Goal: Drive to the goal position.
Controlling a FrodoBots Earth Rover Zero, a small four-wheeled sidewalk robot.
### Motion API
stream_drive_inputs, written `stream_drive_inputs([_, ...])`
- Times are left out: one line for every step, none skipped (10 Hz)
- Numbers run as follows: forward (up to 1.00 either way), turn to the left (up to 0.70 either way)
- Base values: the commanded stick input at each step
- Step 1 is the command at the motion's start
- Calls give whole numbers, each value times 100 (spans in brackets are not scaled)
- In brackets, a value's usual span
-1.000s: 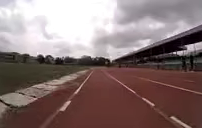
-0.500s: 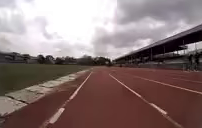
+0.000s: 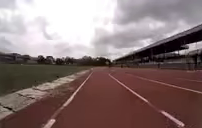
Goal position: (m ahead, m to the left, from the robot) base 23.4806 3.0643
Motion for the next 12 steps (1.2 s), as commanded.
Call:
stream_drive_inputs([70, 0])
stream_drive_inputs([70, 0])
stream_drive_inputs([70, 0])
stream_drive_inputs([70, 0])
stream_drive_inputs([70, 0])
stream_drive_inputs([70, 0])
stream_drive_inputs([70, 0])
stream_drive_inputs([70, 0])
stream_drive_inputs([70, 0])
stream_drive_inputs([70, 0])
stream_drive_inputs([70, 0])
stream_drive_inputs([70, 0])
